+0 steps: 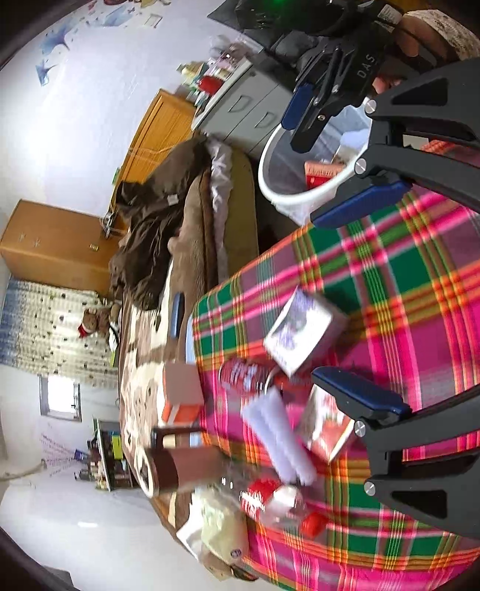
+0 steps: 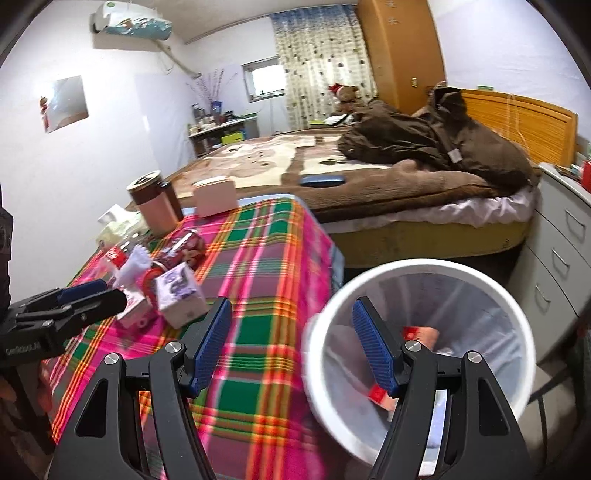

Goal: Collect trash
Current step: 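Move both tools back from the bin to the bed, then grasp the Coca-Cola bottle with the left tool while the right tool grasps the purple milk carton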

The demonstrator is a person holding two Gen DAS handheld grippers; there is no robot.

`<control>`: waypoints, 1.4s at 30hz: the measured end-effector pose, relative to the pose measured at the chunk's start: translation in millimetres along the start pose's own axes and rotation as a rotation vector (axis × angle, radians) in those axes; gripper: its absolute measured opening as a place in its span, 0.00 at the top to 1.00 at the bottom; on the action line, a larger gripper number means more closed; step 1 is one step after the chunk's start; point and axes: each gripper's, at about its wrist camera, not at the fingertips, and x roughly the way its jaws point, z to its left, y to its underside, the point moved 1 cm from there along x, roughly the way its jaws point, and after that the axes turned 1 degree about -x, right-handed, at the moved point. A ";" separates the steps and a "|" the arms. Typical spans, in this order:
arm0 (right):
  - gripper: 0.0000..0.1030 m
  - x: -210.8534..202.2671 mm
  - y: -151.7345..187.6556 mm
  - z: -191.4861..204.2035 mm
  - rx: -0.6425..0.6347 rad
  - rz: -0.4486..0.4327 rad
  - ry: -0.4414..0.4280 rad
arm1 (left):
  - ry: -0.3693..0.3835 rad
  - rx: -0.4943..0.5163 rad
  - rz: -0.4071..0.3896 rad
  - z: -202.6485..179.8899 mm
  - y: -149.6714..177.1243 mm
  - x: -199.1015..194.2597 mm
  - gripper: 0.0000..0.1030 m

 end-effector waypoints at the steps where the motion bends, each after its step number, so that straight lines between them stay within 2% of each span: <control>1: 0.33 1.9 0.0 3.3 -0.006 0.003 -0.008 | -0.008 -0.005 -0.004 5.0 -0.3 -1.4 0.24; 12: 0.33 35.3 -4.5 54.1 -0.092 0.069 -0.094 | -0.127 -0.075 -0.029 80.6 -8.7 -14.7 0.24; 23: 0.33 64.9 -10.2 90.2 -0.192 0.111 -0.123 | -0.220 -0.110 -0.024 141.0 -19.2 -8.0 0.24; 27: 0.33 75.7 -13.0 98.5 -0.218 0.130 -0.124 | -0.239 -0.122 -0.002 158.3 -27.3 5.3 0.24; 34: 0.33 94.4 -10.8 107.1 -0.249 0.181 -0.117 | -0.194 -0.166 0.065 190.0 -39.3 37.6 0.23; 38: 0.33 99.8 -9.5 109.2 -0.248 0.199 -0.143 | -0.235 -0.155 0.107 198.9 -41.1 52.8 0.23; 42: 0.33 107.3 -9.8 113.7 -0.265 0.221 -0.133 | -0.233 -0.135 0.129 203.5 -44.4 63.1 0.22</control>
